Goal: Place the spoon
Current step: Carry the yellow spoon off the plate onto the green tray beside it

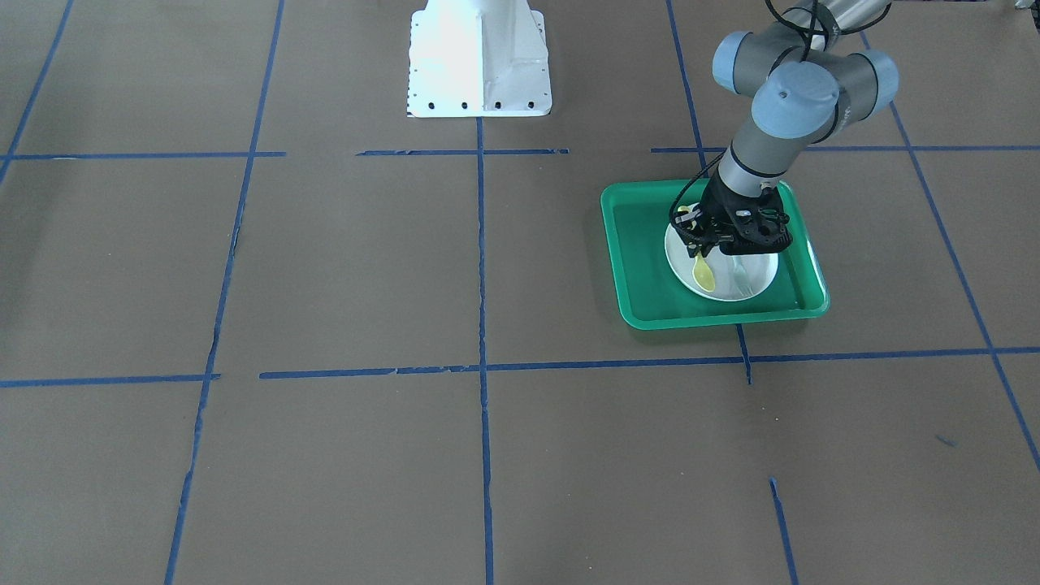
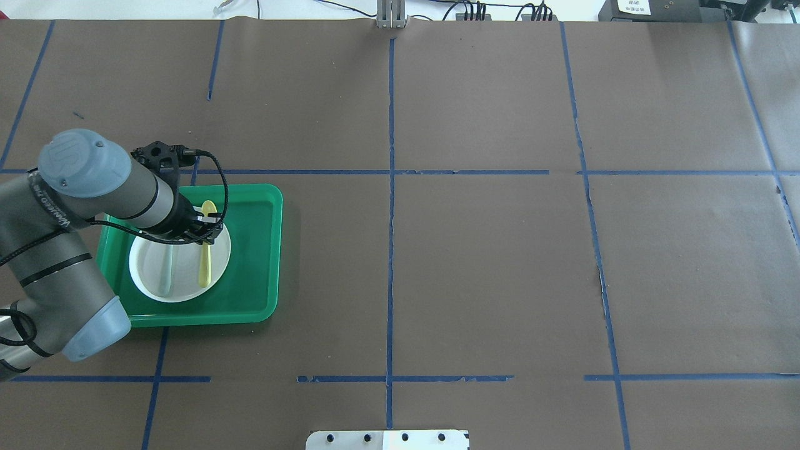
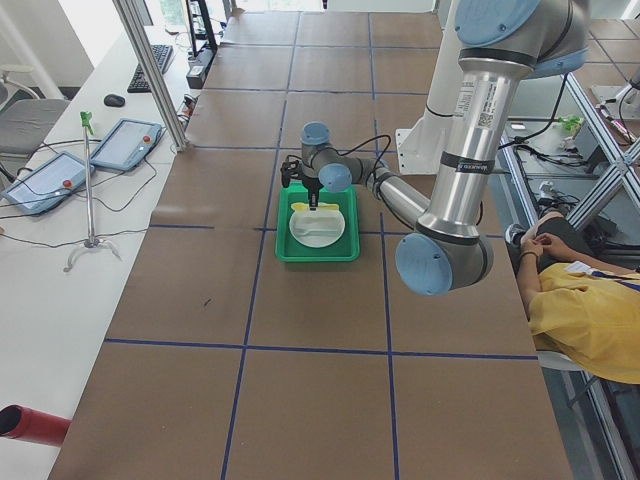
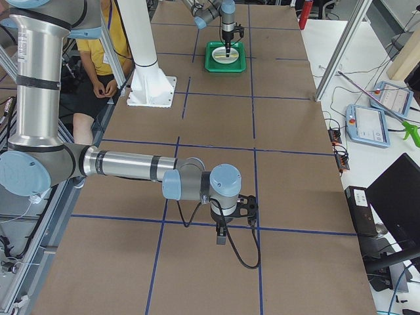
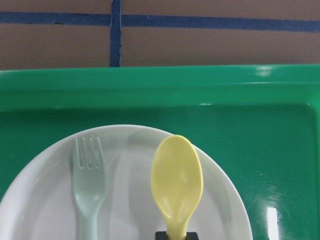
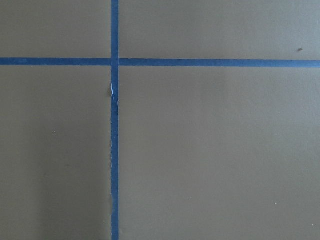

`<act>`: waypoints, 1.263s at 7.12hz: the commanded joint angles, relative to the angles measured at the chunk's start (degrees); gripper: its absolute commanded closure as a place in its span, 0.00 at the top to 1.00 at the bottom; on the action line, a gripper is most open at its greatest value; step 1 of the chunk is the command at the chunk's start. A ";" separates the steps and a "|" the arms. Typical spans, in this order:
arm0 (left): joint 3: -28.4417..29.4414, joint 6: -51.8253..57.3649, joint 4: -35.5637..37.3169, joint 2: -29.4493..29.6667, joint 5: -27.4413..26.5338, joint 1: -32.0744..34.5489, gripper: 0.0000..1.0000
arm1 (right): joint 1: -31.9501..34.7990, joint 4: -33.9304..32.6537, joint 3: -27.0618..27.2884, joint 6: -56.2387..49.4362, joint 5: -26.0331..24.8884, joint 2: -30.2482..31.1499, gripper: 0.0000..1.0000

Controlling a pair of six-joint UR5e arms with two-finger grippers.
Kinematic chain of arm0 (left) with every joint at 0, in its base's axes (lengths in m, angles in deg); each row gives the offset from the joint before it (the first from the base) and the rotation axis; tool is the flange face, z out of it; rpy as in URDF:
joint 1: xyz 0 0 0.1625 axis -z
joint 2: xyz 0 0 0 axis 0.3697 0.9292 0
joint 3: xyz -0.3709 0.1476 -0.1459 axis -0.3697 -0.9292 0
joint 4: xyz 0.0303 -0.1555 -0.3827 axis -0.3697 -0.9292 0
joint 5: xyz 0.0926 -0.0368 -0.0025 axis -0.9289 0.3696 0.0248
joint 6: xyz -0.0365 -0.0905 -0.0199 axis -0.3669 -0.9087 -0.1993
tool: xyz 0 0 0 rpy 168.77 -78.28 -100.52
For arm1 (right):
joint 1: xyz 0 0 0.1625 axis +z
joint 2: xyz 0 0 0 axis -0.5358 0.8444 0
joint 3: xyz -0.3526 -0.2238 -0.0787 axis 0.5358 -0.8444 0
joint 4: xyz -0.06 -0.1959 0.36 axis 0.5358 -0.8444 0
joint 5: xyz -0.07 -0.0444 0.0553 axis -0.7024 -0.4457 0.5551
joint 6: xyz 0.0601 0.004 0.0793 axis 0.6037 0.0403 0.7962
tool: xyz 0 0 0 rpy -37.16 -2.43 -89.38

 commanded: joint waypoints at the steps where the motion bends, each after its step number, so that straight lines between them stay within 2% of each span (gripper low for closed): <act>1: 2.38 -5.04 1.55 5.11 -0.25 -2.20 0.00 | 0.00 0.00 0.00 0.01 0.00 0.00 1.00; 3: 3.80 -5.77 1.38 5.21 -0.69 -4.14 0.01 | 0.00 0.00 0.00 0.01 0.00 0.00 1.00; 4: 3.80 -5.42 1.29 5.12 -0.86 -4.15 0.44 | 0.00 0.00 0.00 0.01 0.00 0.00 1.00; 6: 3.63 -4.80 1.29 5.04 -0.87 -4.06 0.98 | 0.00 0.00 0.00 0.01 0.00 0.00 1.00; 8: -0.65 -4.63 1.55 4.34 -0.16 -2.57 1.00 | 0.00 0.00 0.00 0.01 0.00 0.00 1.00; 9: -2.33 -0.27 1.72 3.11 0.10 1.96 1.00 | 0.00 0.09 0.00 0.01 0.00 0.00 1.00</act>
